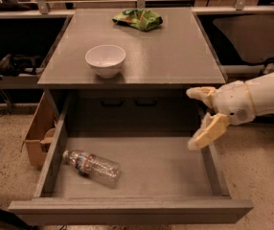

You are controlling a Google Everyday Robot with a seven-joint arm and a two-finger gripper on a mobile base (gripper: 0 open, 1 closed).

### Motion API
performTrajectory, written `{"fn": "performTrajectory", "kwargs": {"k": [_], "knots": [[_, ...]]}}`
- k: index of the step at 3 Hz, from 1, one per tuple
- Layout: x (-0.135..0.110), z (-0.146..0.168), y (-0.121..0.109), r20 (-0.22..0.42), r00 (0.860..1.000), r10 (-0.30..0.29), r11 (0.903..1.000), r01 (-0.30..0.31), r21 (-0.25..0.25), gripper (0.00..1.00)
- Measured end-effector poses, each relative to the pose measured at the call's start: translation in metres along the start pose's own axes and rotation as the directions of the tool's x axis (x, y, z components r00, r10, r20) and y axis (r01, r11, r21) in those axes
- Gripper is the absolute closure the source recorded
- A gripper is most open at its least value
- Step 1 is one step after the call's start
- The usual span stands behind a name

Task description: Place water bottle into top drawer

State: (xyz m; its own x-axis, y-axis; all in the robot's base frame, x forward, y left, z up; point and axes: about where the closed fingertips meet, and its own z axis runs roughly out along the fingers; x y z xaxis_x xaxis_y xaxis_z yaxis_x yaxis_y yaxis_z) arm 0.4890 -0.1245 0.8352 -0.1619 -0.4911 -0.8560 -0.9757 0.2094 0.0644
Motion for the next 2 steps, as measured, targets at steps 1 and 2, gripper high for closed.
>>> {"fn": "performTrajectory", "kwargs": {"k": [1,2], "knots": [[-0.024,-0.081,0.027,-0.226,0.974,0.032,0.9932,-0.006,0.116,0.0],[-0.041,-0.144,0.048,-0.405,0.911,0.084,0.9515,0.047,0.304,0.0]]}}
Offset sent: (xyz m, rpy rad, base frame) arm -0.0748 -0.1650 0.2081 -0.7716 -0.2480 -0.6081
